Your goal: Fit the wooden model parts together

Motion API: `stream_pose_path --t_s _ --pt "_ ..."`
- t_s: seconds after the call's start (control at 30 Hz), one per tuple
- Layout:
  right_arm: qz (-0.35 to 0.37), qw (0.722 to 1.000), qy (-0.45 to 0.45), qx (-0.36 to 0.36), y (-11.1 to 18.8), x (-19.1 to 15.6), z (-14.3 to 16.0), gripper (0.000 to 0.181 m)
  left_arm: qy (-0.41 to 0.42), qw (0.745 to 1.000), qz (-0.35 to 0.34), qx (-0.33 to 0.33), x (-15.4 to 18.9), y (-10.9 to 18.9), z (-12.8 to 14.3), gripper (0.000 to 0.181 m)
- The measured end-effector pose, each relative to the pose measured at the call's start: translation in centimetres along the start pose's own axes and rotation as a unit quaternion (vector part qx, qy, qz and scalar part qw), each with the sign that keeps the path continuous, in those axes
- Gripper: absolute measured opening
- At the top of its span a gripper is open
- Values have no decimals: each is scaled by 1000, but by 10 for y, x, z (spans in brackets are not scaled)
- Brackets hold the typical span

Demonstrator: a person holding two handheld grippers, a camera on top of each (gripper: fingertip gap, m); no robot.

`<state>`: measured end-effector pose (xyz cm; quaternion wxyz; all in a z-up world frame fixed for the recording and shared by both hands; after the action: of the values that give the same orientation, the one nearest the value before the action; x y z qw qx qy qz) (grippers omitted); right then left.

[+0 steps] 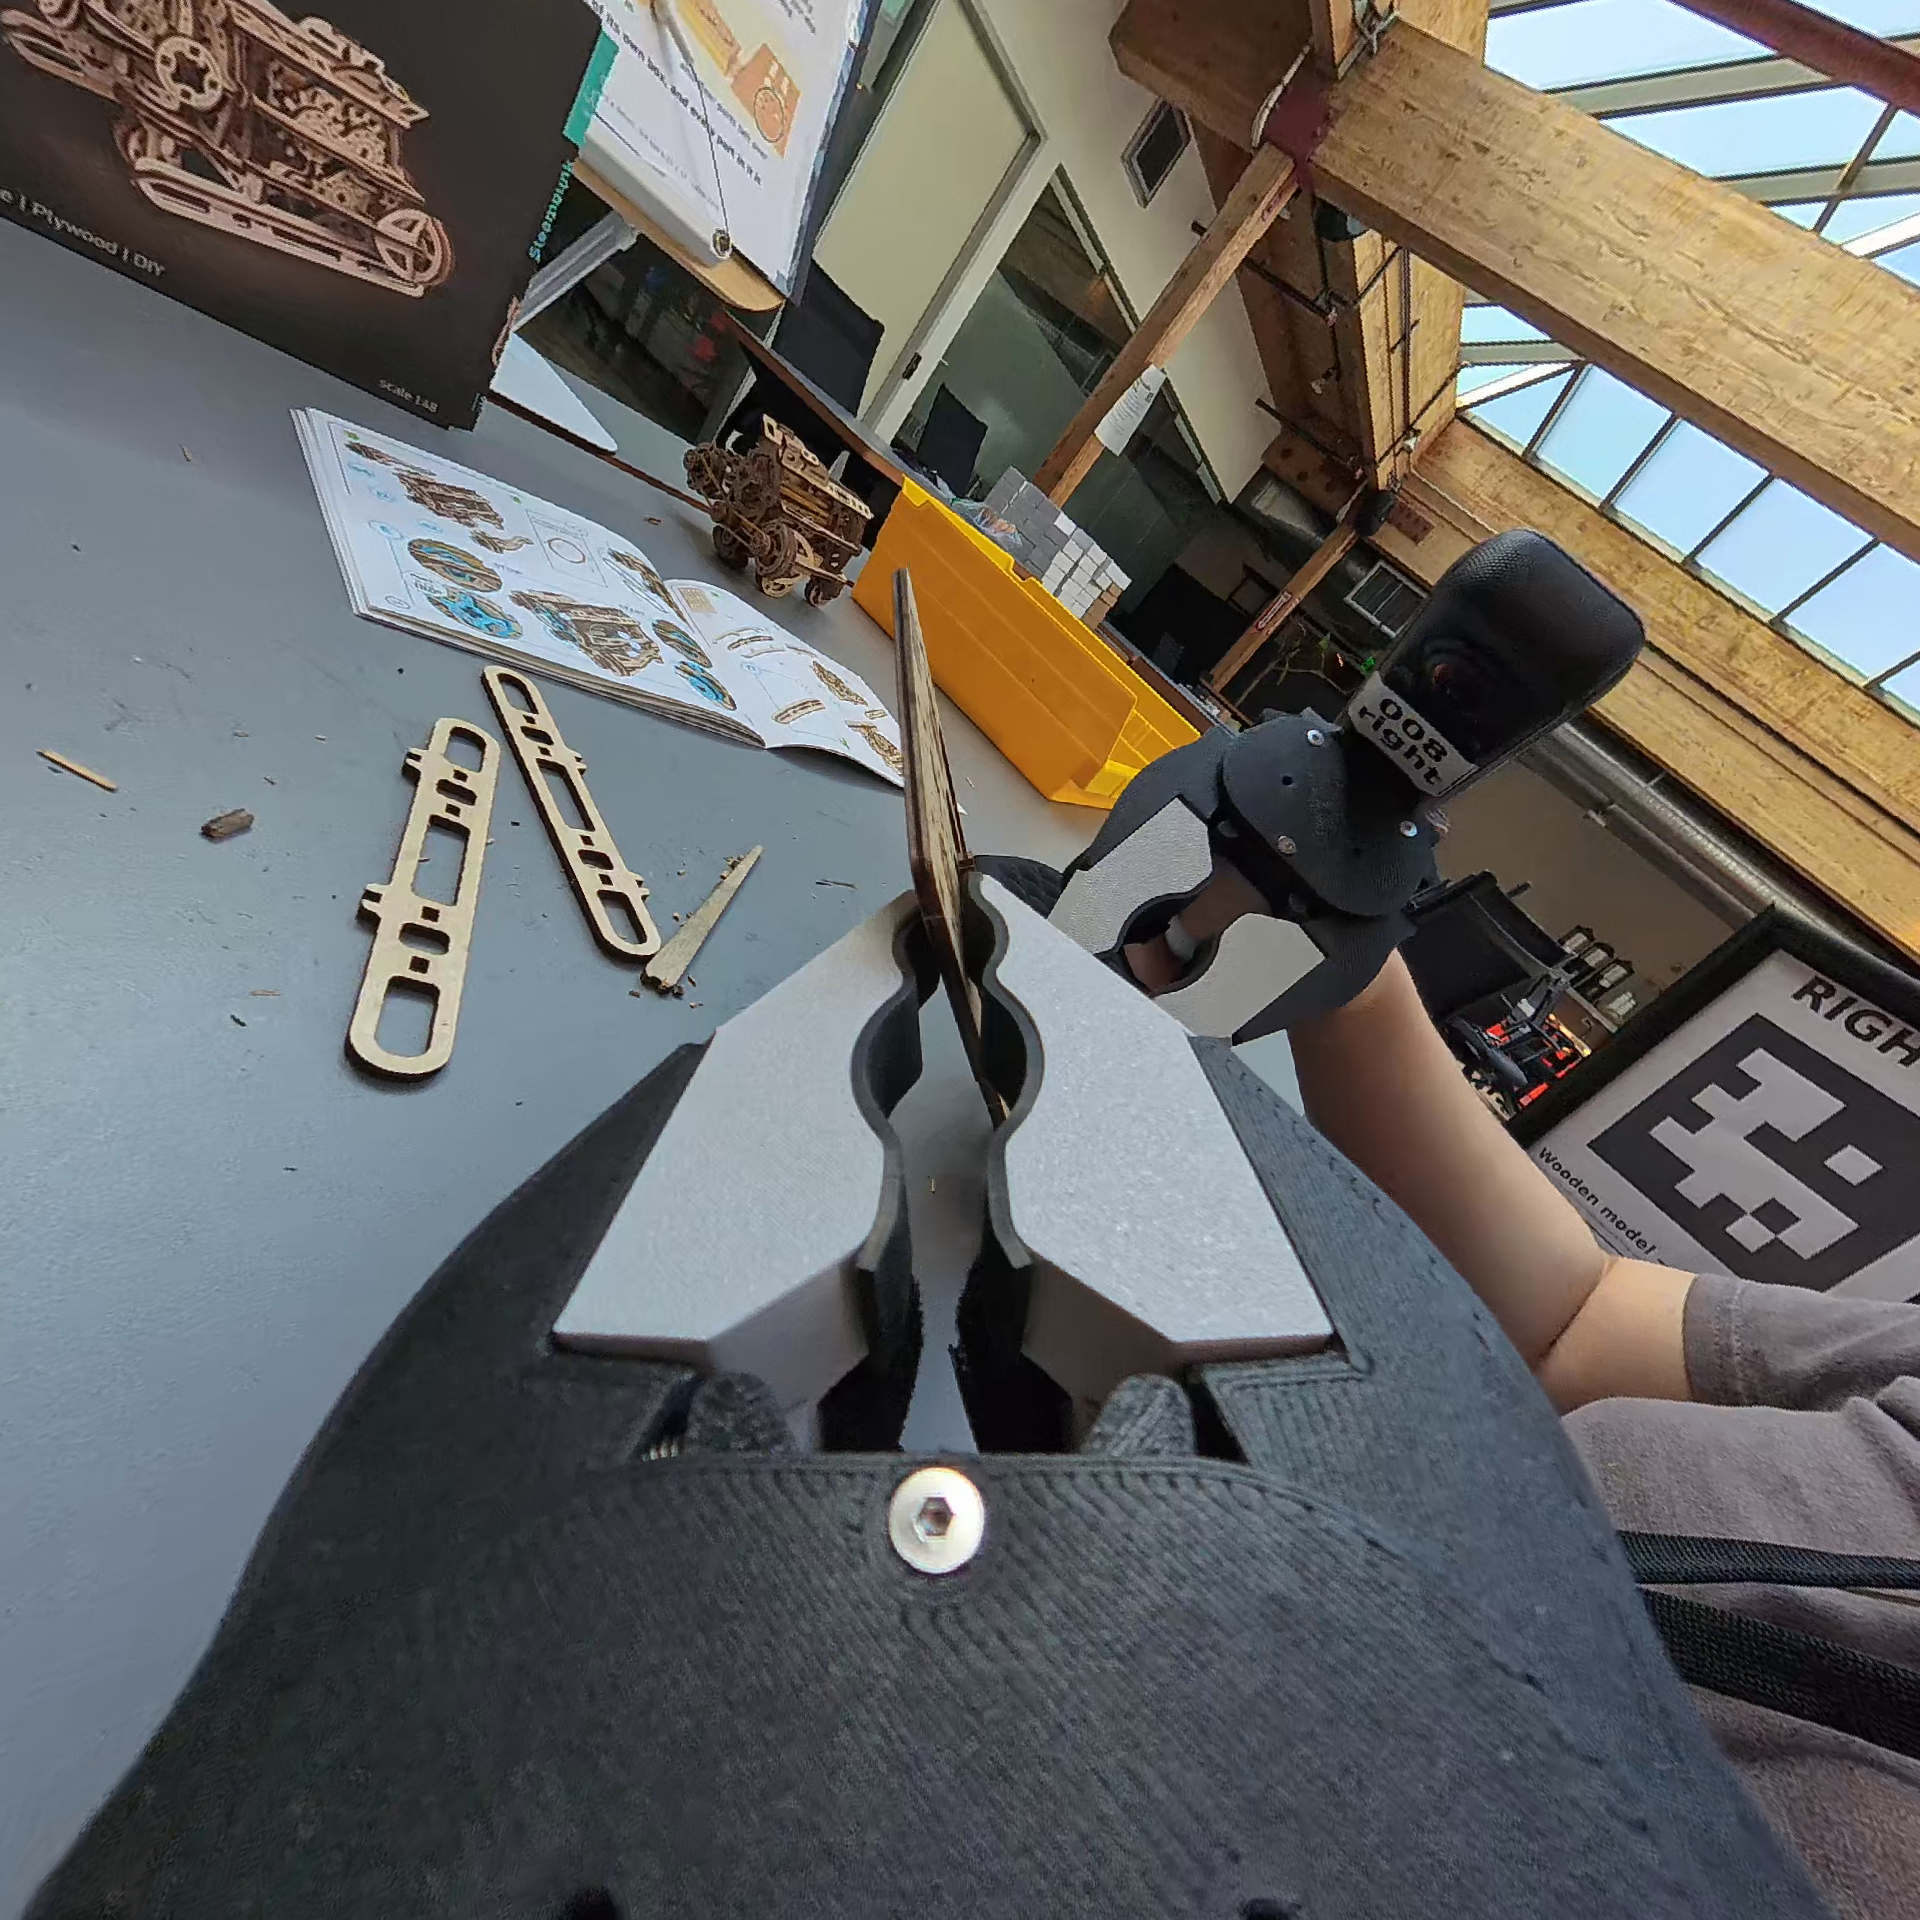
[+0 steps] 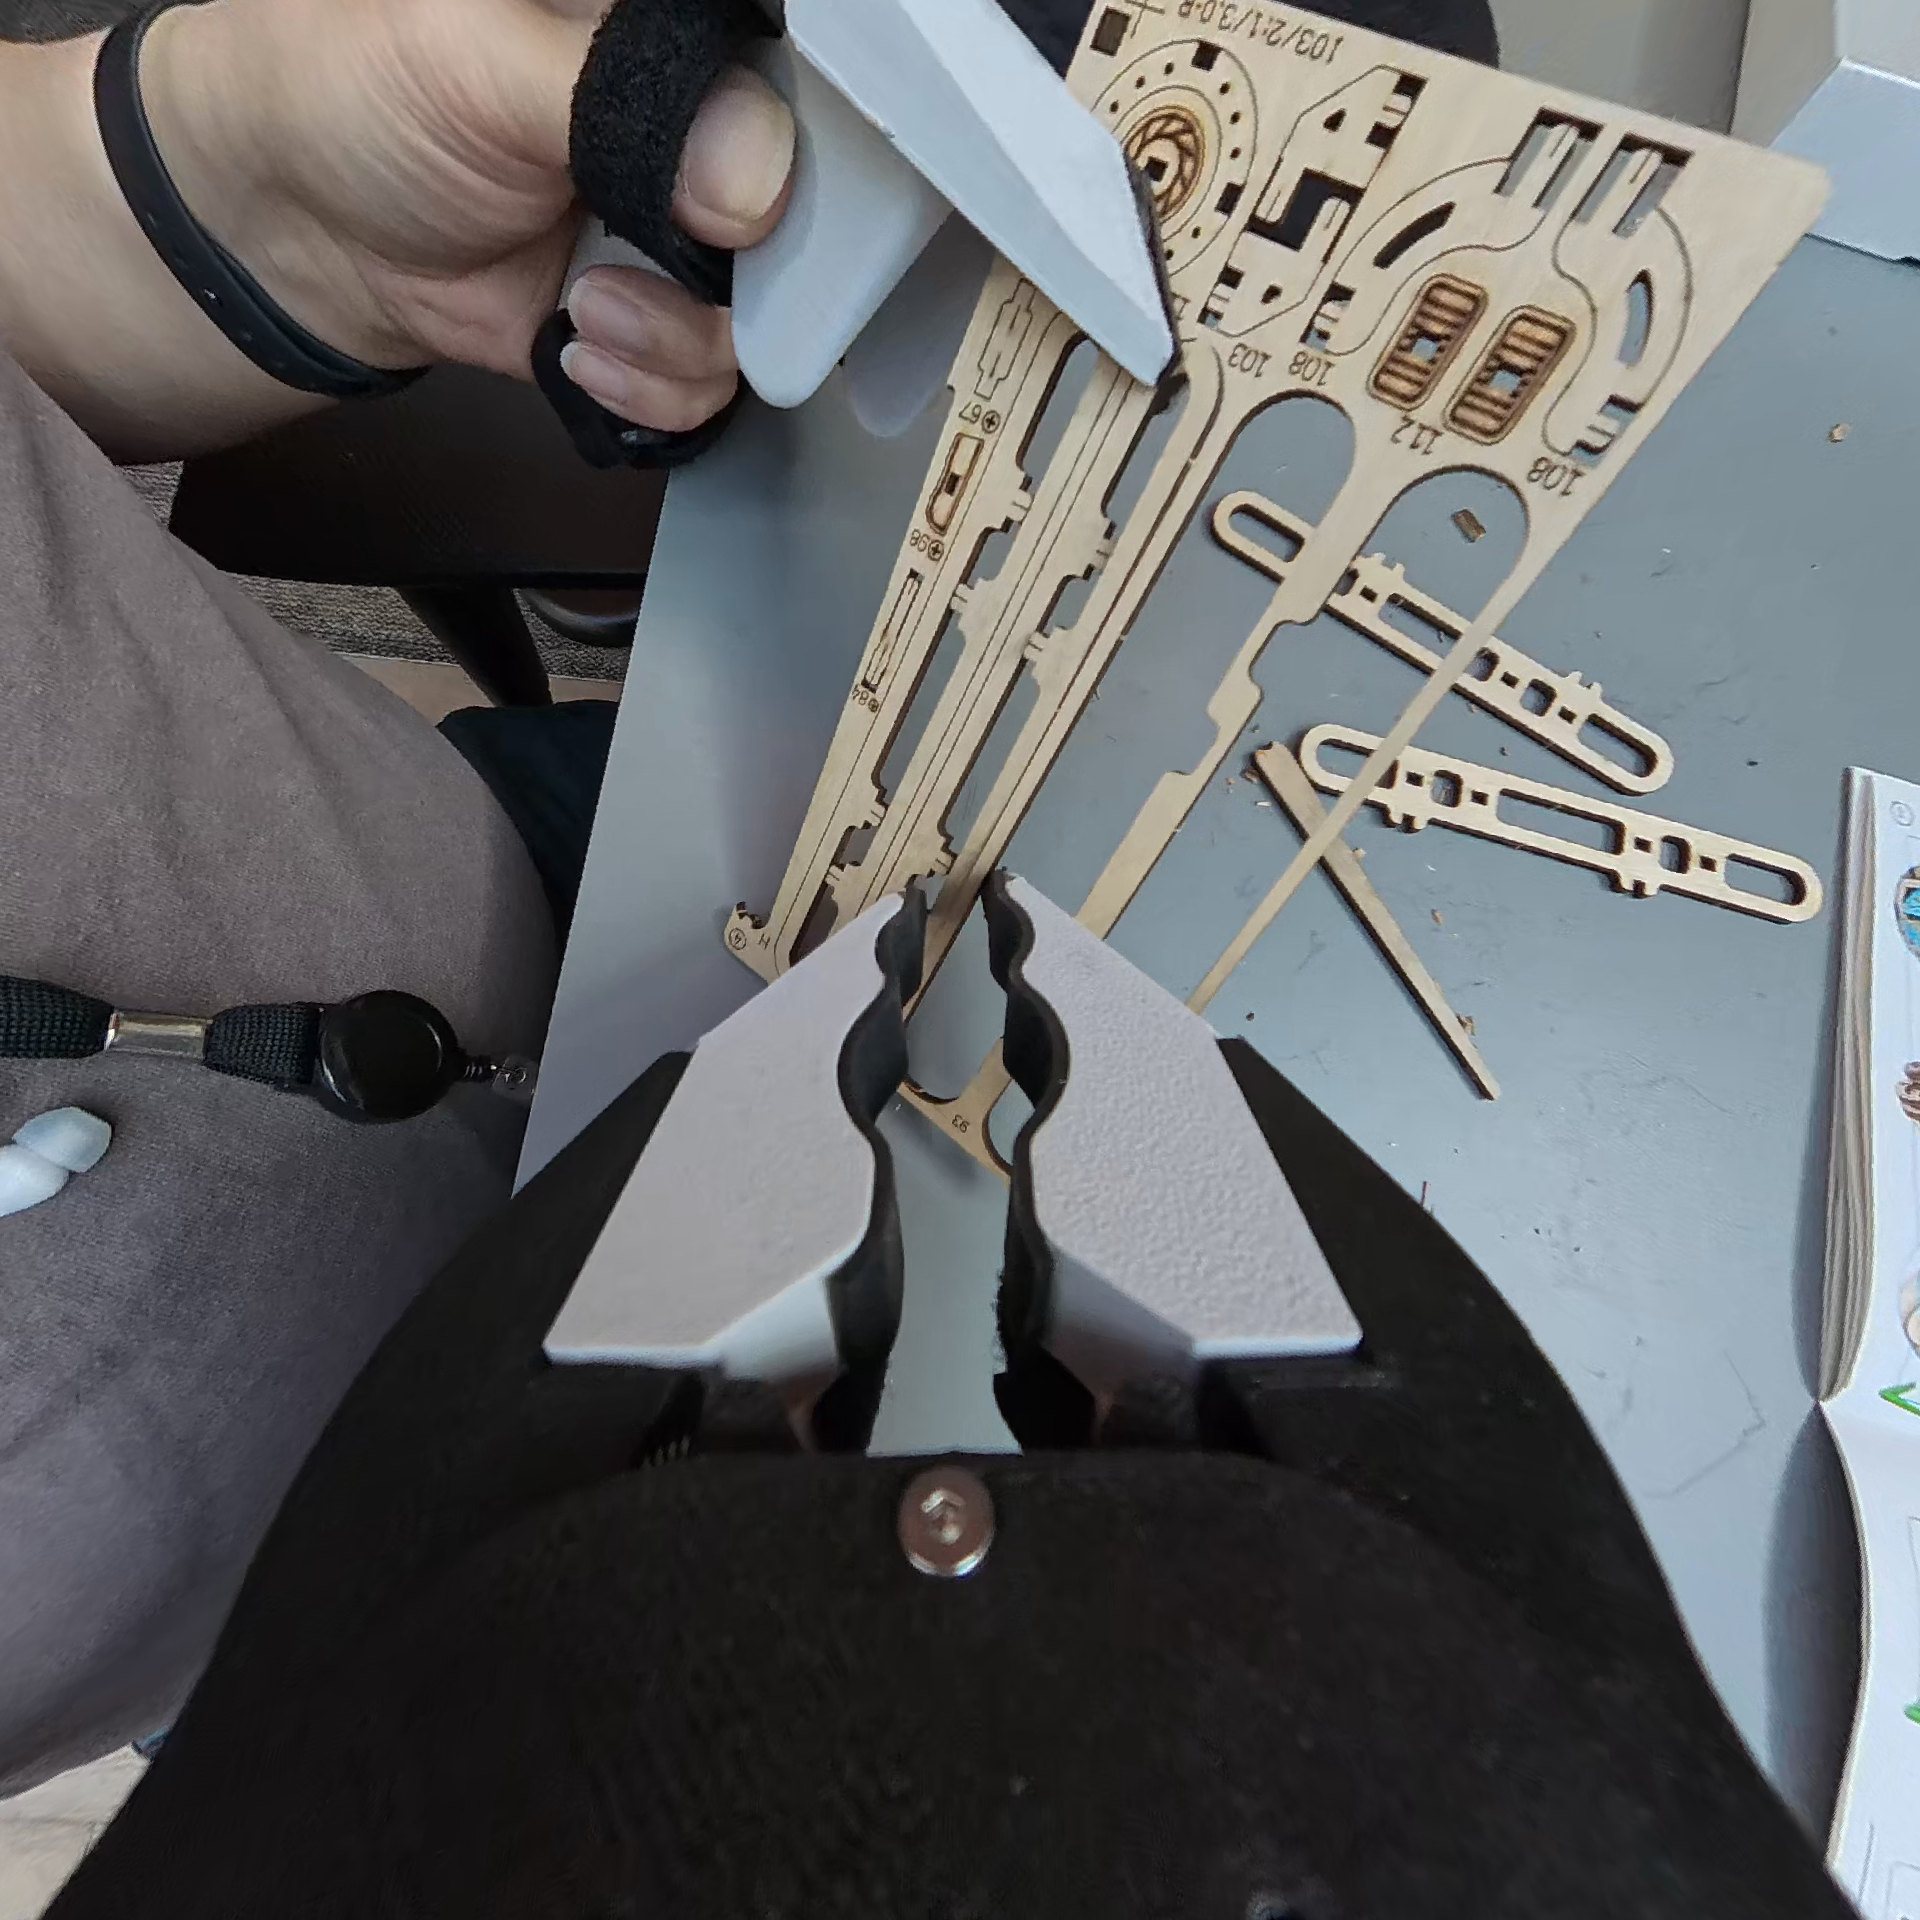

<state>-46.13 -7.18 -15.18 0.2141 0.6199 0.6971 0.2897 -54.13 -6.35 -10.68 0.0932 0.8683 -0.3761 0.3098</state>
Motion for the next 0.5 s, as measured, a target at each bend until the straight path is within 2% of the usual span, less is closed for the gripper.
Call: stream_pose_path --t_s 0.03,0.3,0.5 --pt "-9 1000 -5 -3 0 -1 1 10 -1 1000 1 -2 0 0 1 1" --pt "-82 996 -35 -16 1 -4 4 8 1 1000 2 -6 0 -2 3 1" --pt "-59 997 -29 -35 -3 -3 4 8 1 1000 -3 -4 -1 -2 2 1"
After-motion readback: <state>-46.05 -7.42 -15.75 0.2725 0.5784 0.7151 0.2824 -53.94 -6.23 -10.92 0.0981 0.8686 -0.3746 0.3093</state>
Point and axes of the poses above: each gripper's, where its closed fingertips meet, y back along the fingers, z out of its underside, x = y × z across the jaws, the point moved 2 cm from there along y, back along the fingers, and after that the axes turned 3 degrees about x, right-handed, at the moved point
